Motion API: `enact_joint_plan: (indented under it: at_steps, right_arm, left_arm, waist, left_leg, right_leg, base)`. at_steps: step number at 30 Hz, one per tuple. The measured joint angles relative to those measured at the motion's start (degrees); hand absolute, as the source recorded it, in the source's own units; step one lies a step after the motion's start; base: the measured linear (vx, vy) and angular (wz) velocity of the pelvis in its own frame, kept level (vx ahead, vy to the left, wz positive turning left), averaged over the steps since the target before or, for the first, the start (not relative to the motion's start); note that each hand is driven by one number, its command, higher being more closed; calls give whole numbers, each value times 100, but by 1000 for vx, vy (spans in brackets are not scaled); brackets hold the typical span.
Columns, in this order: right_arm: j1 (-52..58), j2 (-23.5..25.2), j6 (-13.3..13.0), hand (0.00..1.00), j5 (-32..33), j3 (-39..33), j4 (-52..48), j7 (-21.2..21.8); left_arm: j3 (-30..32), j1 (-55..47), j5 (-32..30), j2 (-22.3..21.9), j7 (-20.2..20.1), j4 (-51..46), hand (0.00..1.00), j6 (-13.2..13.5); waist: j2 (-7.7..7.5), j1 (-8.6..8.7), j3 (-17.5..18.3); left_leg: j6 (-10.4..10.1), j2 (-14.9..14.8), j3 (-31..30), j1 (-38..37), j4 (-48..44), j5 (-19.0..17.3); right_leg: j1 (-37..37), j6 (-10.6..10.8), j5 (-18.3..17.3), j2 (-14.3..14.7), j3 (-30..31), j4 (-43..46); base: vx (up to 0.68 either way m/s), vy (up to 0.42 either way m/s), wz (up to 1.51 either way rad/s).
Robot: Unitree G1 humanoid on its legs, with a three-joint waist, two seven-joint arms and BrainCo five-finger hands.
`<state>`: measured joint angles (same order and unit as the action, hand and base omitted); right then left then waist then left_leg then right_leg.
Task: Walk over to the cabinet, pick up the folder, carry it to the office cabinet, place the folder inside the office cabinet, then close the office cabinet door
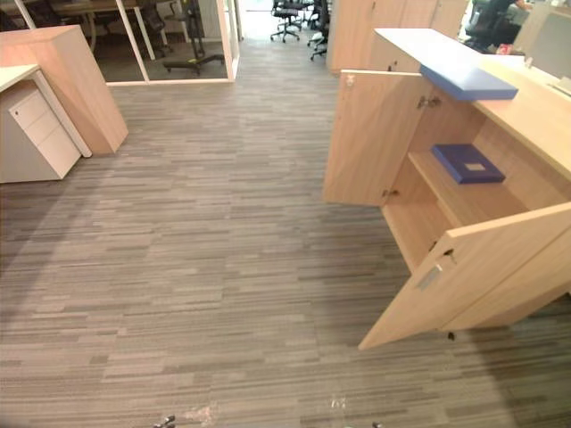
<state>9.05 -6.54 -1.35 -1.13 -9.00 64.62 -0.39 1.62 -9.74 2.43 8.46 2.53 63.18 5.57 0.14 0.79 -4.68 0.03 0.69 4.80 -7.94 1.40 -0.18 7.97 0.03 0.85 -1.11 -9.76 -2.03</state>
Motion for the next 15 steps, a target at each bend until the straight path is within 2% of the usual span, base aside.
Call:
enact_joint_plan:
  at_steps: [7,11,13,15]
  right_arm:
    - [-105,14,-8,0,2,-63,35,11]
    - [-133,18,-1,0,0,-62,37,15]
    - [-159,19,-1,0,0,-63,36,16]
    - [-161,20,-1,0,0,-63,35,16]
  left_arm:
    - [-16,51,331,30,-170,74,0,54]
    - [-26,55,331,39,-172,68,0,60]
    - [-34,63,151,40,-141,34,0,101]
    - [-34,63,118,39,-125,28,0,115]
  waist:
    - [-5,20,-81]
    - [-46,26,-135]
    - [-8,33,-159]
    - [-54,34,-195]
  left_leg:
    - [-16,7,-26,-210,286,68]
    - [-18,7,-23,-295,346,67]
    - [-19,8,-18,-309,346,67]
    - [-19,7,-18,-309,346,67]
  right_leg:
    - [103,283,-96,-2,-82,-54]
    - [151,313,-115,-2,-92,-52]
    - [162,314,-116,-3,-91,-47]
    - [162,313,-116,-3,-91,-47]
  base:
    - [32,-9,4]
    - [5,-2,1]
    - [0,0,0]
    - [0,0,0]
